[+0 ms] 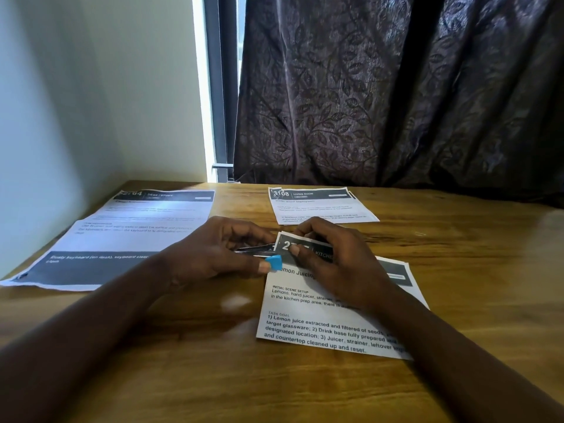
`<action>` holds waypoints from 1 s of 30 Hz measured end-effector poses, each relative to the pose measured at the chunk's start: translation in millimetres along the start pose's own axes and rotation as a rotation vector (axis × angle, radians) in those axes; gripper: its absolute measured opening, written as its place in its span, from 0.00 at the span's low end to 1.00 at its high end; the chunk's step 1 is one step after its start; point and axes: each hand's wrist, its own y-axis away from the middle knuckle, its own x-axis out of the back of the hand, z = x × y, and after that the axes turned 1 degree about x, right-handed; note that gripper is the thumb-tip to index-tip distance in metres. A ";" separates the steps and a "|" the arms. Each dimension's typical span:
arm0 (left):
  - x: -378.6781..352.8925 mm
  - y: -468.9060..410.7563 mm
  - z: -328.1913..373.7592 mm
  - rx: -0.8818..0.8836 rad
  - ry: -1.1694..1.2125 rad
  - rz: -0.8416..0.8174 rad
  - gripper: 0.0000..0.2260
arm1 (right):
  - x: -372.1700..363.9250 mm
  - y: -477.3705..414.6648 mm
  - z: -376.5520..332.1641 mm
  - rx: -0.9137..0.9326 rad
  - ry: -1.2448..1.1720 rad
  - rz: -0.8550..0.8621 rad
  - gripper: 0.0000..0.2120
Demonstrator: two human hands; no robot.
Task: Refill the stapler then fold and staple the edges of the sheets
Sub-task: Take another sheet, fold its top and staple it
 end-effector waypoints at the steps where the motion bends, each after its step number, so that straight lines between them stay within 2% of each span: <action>1: -1.0 0.0 0.6 -0.004 -0.022 0.000 0.22 | -0.5 0.0 0.0 0.004 -0.002 0.003 0.04; 4: -3.3 0.5 2.1 0.000 -0.055 0.023 0.19 | -1.8 -1.0 0.4 0.005 -0.002 0.003 0.03; 15: -5.2 1.2 3.6 0.026 -0.053 0.071 0.19 | -1.6 -2.9 -0.6 -0.002 -0.043 0.016 0.02; 25: -6.2 -0.9 2.0 0.006 -0.087 0.098 0.17 | -1.1 -1.9 -2.5 0.032 0.015 0.019 0.03; 30: -6.1 -3.8 -1.0 -0.037 -0.113 0.067 0.21 | -1.7 -0.3 -8.3 0.048 0.012 0.018 0.09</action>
